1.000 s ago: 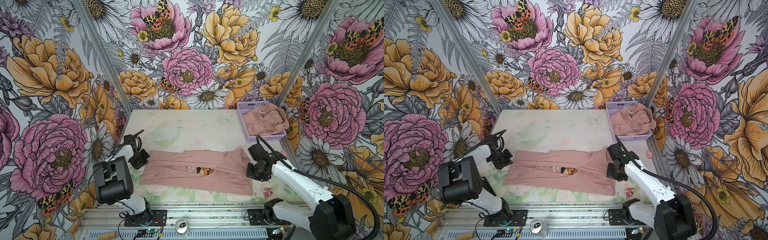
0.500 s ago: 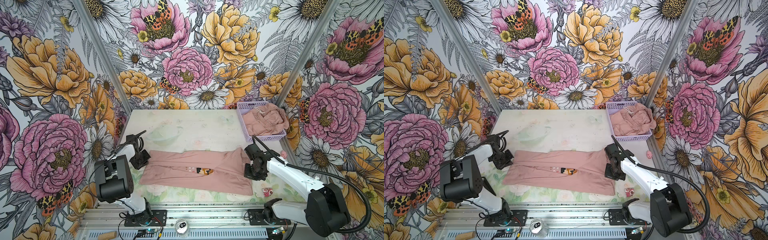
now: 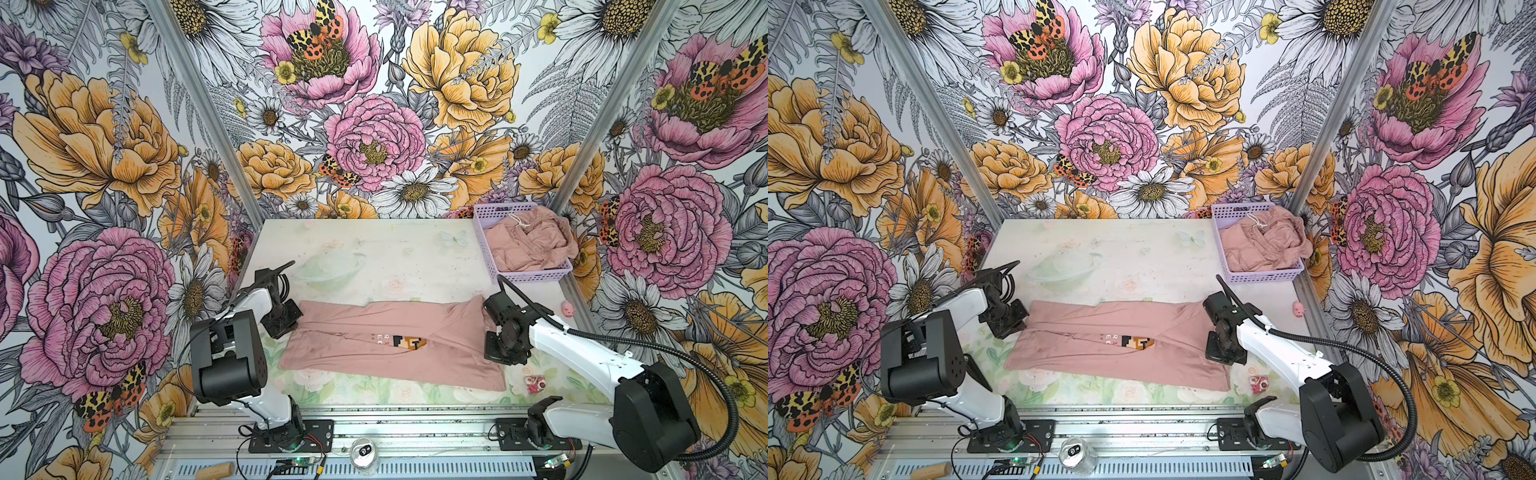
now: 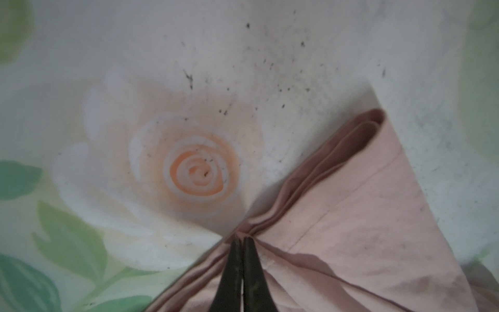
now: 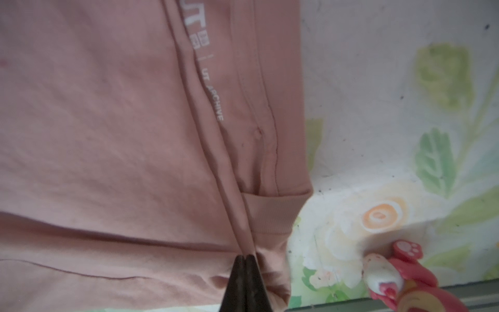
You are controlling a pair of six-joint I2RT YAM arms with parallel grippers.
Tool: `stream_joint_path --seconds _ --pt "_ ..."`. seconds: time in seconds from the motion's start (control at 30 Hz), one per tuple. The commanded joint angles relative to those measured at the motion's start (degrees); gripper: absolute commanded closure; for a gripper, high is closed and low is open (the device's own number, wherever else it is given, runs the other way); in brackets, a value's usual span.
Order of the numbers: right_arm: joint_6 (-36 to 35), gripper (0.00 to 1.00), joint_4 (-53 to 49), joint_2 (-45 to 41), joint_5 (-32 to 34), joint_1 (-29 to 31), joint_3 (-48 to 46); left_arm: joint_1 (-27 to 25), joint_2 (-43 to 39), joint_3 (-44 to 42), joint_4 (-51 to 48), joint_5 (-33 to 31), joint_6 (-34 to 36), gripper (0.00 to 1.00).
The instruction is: Fold and stack the mixed laundry pile
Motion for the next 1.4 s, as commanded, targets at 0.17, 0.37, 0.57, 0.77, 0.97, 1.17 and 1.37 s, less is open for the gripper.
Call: stream_joint_path --seconds 0.17,0.37,0.57,0.77,0.97,1.17,1.37 --pt "0.2 1.0 -1.4 0.6 4.5 -0.7 3.4 -0.7 0.1 1.0 -0.2 0.2 1.2 1.0" --pt "-3.3 1.0 -1.4 4.8 7.7 -3.3 7.6 -1.5 -0.2 1.6 0.0 0.2 1.8 1.0" --pt "-6.5 1.0 0.2 11.8 8.8 -3.6 10.6 -3.2 1.5 4.1 0.8 0.2 2.6 1.0" --pt "-8.5 0.78 -0.5 13.5 9.9 -3.4 12.2 -4.3 2.5 5.8 0.9 0.3 2.8 1.0" --pt "-7.8 0.65 -5.2 6.6 12.1 3.0 15.9 -4.4 1.5 5.9 0.8 1.0 3.3 1.0" --pt "-5.0 0.64 3.2 6.1 -1.8 13.0 14.1 -4.5 0.8 6.1 0.8 2.0 3.0 1.0" --pt "-4.7 0.66 13.1 11.5 -11.3 19.3 11.7 -4.8 0.0 7.9 0.8 3.3 2.9 1.0"
